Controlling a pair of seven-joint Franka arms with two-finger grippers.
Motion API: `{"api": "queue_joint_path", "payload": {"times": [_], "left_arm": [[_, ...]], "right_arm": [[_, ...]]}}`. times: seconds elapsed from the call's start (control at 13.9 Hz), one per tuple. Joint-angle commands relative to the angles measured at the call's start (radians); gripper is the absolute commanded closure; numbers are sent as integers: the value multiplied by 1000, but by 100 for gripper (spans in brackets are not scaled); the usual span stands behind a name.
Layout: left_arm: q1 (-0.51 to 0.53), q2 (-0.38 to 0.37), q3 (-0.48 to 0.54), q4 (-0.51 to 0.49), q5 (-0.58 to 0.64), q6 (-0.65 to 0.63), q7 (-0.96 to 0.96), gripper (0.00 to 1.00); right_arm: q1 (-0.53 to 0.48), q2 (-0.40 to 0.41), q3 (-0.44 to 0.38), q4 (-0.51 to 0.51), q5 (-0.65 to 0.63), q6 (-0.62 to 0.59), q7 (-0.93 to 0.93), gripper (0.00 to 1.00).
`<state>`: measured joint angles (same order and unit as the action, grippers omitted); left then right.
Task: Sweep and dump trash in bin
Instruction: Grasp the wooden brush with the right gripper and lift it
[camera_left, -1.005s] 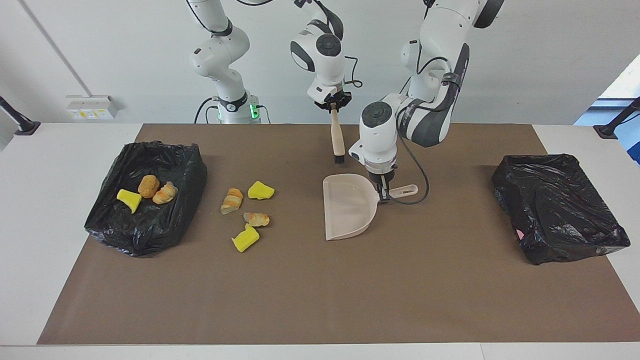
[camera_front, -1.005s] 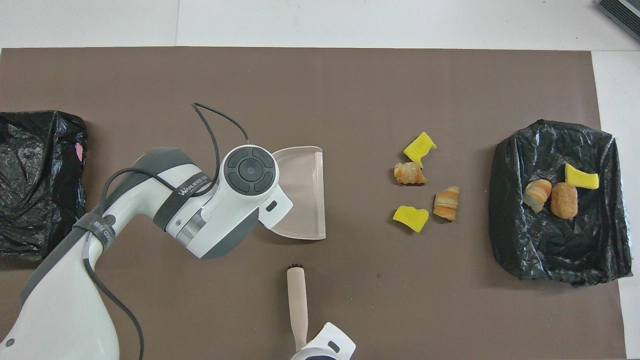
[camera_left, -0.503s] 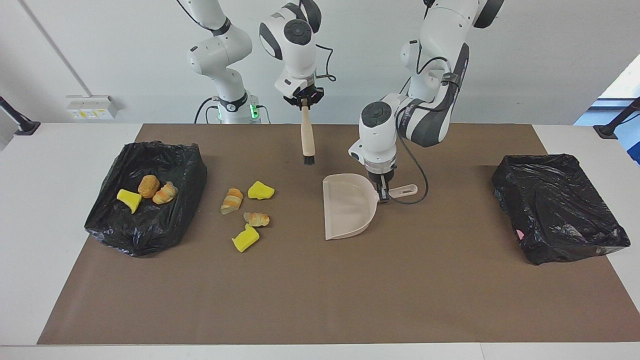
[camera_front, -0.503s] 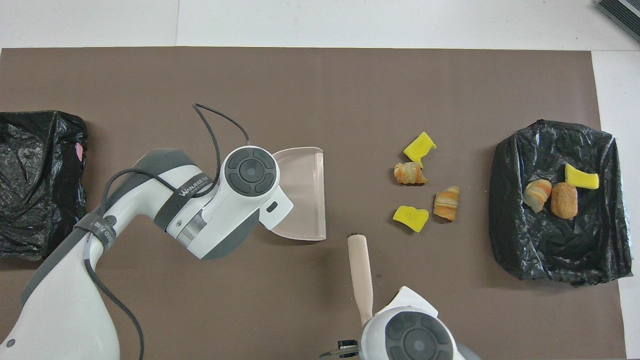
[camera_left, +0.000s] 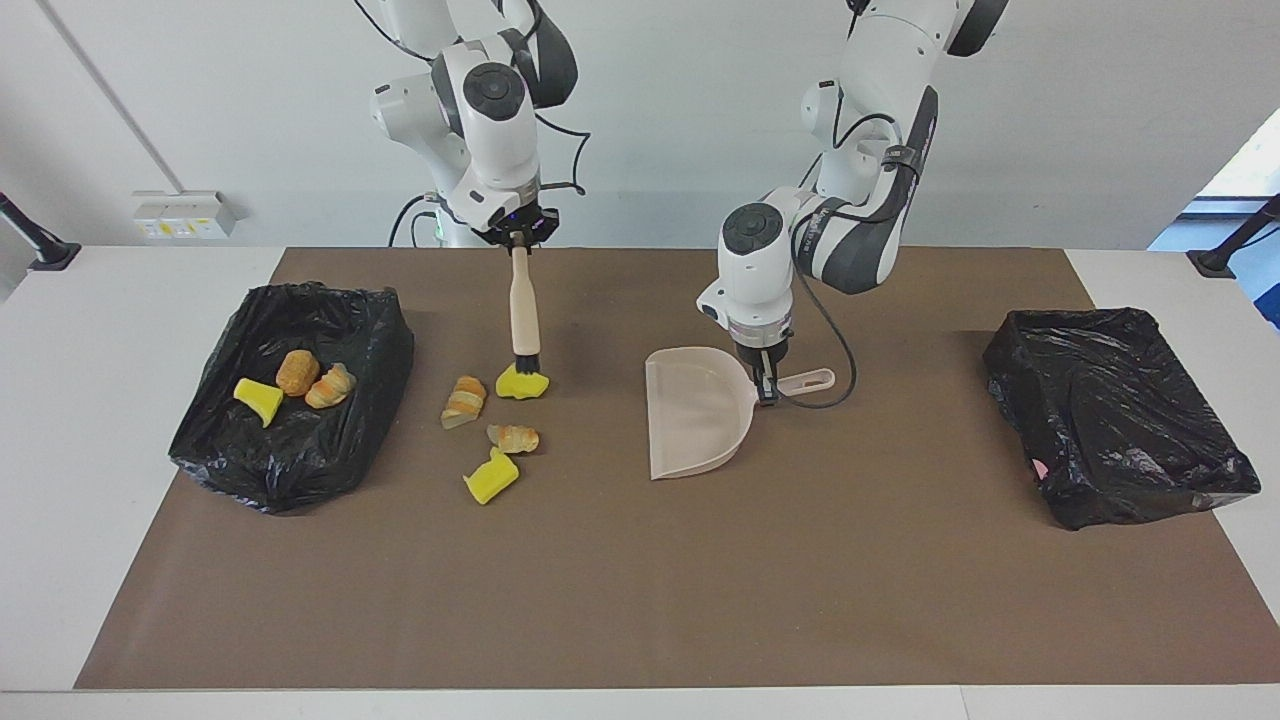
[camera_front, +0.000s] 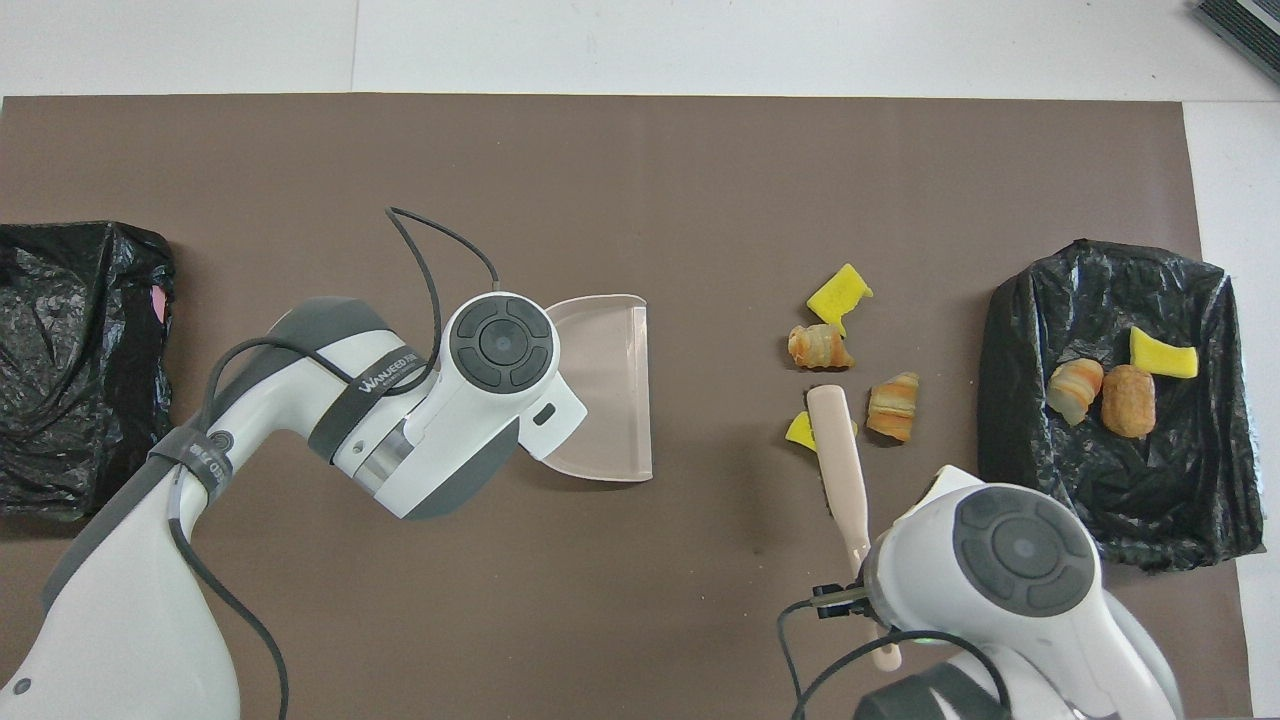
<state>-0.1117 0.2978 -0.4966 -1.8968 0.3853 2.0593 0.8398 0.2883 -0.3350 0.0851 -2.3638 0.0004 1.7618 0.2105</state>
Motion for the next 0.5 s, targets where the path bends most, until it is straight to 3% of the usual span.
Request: {"api": "queue_joint_path", "payload": {"times": [0.0,0.43], "left_arm": [[1,-32,-2,-47,10,18,7,100],[1,-32,-2,-47,10,19,5,100]], "right_arm": [[-107,20,16,3,-97,27,-135,100],[-245,140,16,5,-315,154,-207,100]]}}
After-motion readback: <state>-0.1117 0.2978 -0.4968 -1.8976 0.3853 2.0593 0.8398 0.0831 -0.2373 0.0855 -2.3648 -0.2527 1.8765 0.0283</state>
